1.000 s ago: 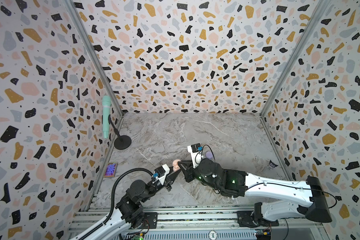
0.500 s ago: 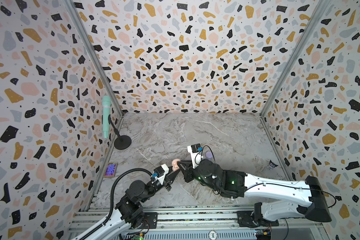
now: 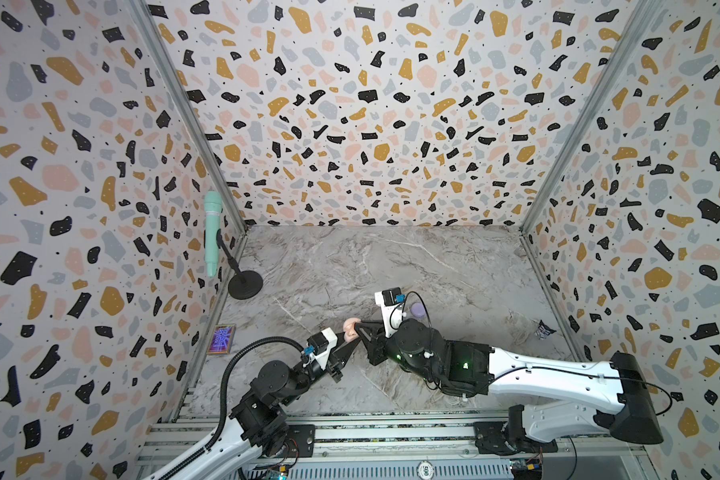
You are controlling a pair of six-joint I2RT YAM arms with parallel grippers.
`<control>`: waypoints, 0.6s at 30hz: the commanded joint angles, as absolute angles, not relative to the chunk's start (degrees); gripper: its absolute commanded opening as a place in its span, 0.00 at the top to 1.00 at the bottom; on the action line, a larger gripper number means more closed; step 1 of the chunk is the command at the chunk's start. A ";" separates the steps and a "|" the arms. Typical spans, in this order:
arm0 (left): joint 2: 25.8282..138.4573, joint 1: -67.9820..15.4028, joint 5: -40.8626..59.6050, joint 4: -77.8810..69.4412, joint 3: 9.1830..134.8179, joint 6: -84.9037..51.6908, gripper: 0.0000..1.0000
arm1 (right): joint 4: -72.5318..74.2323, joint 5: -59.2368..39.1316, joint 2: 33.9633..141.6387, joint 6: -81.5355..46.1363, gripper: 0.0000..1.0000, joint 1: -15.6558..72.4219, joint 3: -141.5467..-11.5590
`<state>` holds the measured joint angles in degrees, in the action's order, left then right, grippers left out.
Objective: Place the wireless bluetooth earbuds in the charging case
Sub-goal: 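Lower the peach earbud into the case slot with the right gripper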
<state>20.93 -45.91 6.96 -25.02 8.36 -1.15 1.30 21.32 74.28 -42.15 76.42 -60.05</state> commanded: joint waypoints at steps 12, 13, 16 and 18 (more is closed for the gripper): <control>20.30 -45.35 5.45 -28.92 8.33 -1.05 1.00 | 0.44 20.59 74.06 -42.53 0.74 77.27 -59.63; 20.30 -45.43 5.45 -28.92 8.26 -1.05 1.00 | 0.43 20.66 74.00 -42.53 0.74 77.29 -59.63; 20.34 -45.33 5.45 -28.92 8.27 -0.97 1.00 | 0.25 20.73 73.91 -42.61 0.72 77.28 -59.60; 20.18 -45.35 5.45 -28.92 8.28 -0.97 1.00 | 0.15 20.79 73.74 -42.63 0.71 77.30 -59.61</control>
